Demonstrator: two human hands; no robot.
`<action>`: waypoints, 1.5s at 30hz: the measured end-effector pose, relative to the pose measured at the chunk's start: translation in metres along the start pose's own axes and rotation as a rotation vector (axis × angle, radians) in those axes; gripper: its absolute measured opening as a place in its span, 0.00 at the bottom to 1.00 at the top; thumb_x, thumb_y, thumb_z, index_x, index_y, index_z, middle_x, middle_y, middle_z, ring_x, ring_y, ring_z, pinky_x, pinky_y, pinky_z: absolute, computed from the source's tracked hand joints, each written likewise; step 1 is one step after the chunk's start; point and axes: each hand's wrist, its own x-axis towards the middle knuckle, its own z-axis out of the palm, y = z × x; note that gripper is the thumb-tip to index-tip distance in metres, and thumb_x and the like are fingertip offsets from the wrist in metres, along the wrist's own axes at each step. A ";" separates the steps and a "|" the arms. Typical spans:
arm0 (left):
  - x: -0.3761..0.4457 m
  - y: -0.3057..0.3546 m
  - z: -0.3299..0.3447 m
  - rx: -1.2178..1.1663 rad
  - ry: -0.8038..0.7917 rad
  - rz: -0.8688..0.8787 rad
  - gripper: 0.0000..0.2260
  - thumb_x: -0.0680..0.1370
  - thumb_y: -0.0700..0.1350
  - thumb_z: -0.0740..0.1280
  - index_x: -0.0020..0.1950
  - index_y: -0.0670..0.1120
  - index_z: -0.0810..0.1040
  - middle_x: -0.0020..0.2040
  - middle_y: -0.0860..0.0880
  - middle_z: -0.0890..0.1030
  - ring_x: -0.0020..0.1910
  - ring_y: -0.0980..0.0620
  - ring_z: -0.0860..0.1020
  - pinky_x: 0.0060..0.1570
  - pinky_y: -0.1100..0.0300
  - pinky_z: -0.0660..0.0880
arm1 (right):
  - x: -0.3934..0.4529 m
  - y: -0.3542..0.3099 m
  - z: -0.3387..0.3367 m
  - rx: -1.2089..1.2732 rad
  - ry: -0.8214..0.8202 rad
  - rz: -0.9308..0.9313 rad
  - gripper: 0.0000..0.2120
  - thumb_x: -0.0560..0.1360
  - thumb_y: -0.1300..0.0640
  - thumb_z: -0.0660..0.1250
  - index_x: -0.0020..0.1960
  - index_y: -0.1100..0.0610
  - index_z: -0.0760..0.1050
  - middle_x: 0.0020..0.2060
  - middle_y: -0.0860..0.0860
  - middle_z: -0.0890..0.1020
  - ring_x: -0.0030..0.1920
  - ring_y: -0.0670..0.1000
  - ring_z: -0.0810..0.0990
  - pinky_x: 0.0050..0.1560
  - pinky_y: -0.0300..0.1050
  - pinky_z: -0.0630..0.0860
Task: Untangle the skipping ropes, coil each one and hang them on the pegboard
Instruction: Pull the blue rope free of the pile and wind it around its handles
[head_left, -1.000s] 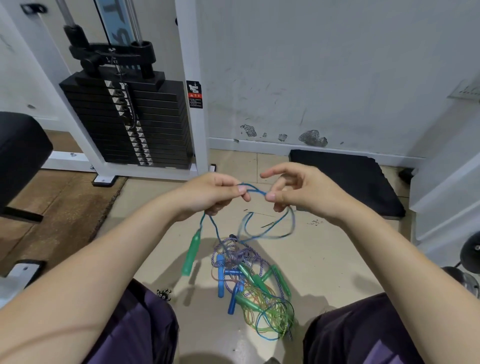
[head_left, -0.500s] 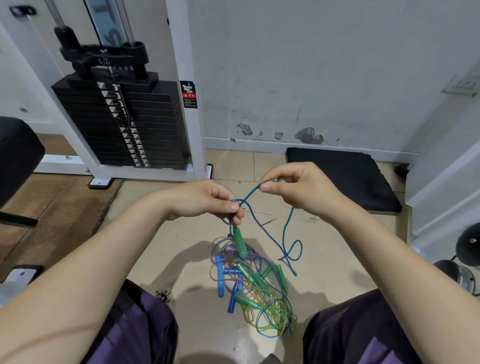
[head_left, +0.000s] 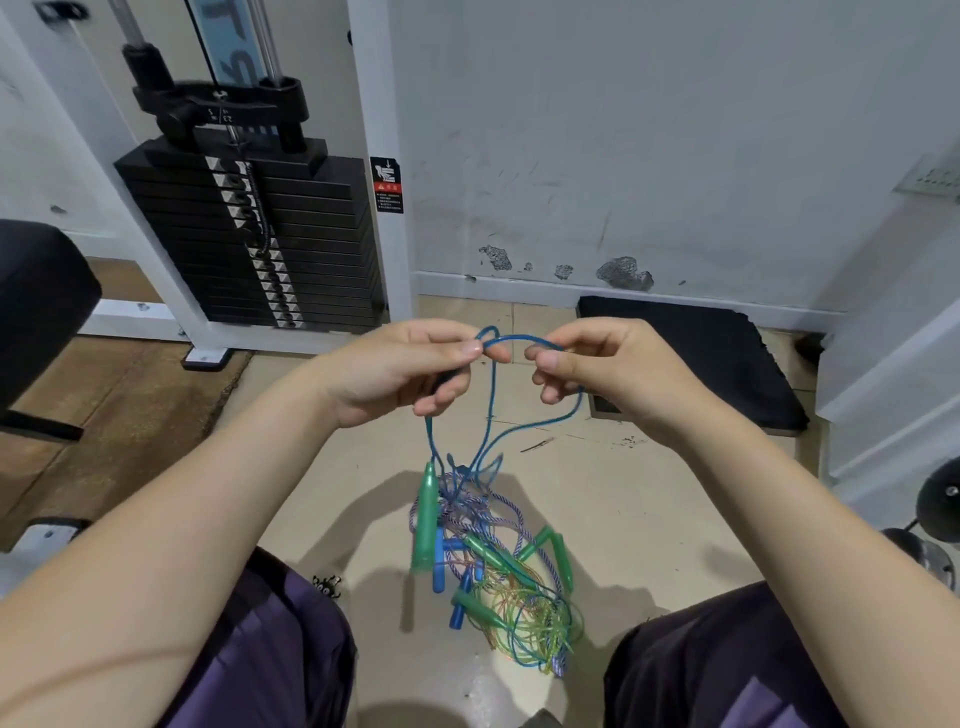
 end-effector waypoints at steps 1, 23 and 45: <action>0.002 -0.002 0.002 0.034 0.031 -0.015 0.09 0.79 0.47 0.65 0.54 0.46 0.83 0.28 0.50 0.67 0.24 0.56 0.62 0.27 0.65 0.60 | 0.000 -0.001 0.000 0.006 -0.013 -0.002 0.08 0.72 0.67 0.72 0.50 0.62 0.80 0.35 0.56 0.83 0.32 0.53 0.81 0.39 0.41 0.79; 0.011 -0.017 0.002 0.532 0.120 -0.180 0.07 0.81 0.41 0.67 0.49 0.39 0.83 0.40 0.47 0.86 0.41 0.56 0.81 0.51 0.57 0.77 | -0.001 0.006 -0.007 -0.207 0.030 0.070 0.02 0.76 0.62 0.70 0.45 0.60 0.78 0.34 0.56 0.80 0.30 0.53 0.76 0.31 0.36 0.73; 0.013 -0.018 0.005 0.566 -0.010 -0.215 0.06 0.83 0.43 0.64 0.50 0.48 0.80 0.51 0.48 0.85 0.50 0.56 0.80 0.55 0.55 0.75 | 0.002 0.010 0.003 -0.226 0.140 -0.118 0.04 0.76 0.61 0.70 0.43 0.56 0.79 0.23 0.46 0.74 0.23 0.46 0.69 0.27 0.33 0.65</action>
